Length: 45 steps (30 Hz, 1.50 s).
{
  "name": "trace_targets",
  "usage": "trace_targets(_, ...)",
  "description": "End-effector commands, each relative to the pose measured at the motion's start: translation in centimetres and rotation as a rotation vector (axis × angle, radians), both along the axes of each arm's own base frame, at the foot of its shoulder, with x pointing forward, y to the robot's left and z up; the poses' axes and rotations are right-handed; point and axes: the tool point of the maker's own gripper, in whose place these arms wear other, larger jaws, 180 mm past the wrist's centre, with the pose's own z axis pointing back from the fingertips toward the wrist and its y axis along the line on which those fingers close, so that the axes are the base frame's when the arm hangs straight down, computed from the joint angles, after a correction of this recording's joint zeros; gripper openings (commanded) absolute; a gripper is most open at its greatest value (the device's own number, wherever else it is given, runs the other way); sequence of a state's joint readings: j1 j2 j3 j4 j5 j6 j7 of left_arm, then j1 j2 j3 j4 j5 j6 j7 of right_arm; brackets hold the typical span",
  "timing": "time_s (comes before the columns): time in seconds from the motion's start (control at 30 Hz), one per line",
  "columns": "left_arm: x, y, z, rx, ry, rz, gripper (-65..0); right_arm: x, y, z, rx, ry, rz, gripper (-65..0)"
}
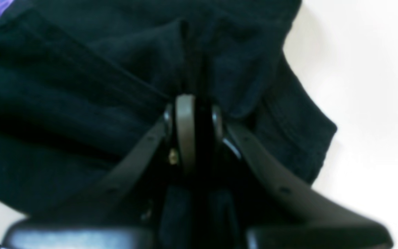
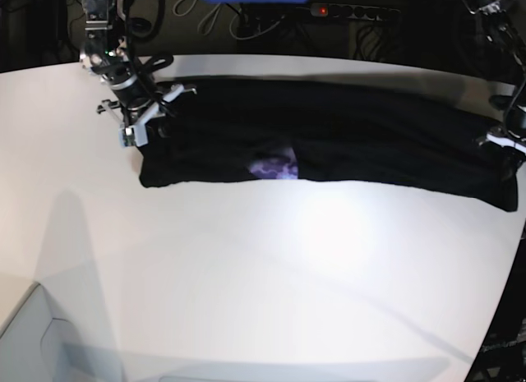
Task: Layout the t-shirt on the table in an organized manner, then fold the t-shirt properly
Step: 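Carry the strip end with the left gripper toward the right gripper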
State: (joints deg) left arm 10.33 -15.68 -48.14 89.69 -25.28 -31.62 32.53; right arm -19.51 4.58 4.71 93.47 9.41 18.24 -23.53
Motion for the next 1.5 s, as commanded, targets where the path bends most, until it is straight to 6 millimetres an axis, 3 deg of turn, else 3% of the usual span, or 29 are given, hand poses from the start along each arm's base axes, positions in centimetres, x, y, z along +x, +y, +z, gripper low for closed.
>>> trace_targets(0.0, 1.1, 0.3, 2.8, 0.038, -0.079, -0.011, -64.9, -0.4, -0.3, -0.4, -0.025, 0.030, 0.015, -56.0)
trace_targets(0.23, 1.9, -1.2, 2.3, 0.023, 0.018, -0.044, -64.9, -0.4, 0.0, -0.4, -0.019, 0.030, 0.018, -56.0)
trace_targets(0.4, 2.9, -6.6, 1.7, -0.020, 0.018, -0.142, -64.9, -0.4, 0.1, -0.4, -0.018, 0.030, 0.017, -56.0)
trace_targets(0.77, 0.8, -19.3, -2.9, -0.034, 0.147, -0.277, -64.9, 0.1, 0.1, -0.1, -0.018, 0.018, 0.017, -56.1)
trace_targets(0.93, 1.2, -24.1, -3.3, -0.057, 0.157, -0.368, -64.9, 0.1, 0.6, -0.1, -0.002, 0.018, 0.011, -56.1)
trace_targets(1.13, 1.3, -27.0, -3.5, -0.065, 0.161, -0.449, -64.9, 0.1, 0.7, -0.1, 0.002, 0.018, 0.009, -56.1)
trace_targets(1.47, 1.9, -29.4, -3.4, -0.110, 0.164, -0.439, -64.9, 0.1, 0.8, -0.1, 0.004, 0.018, 0.009, -56.1)
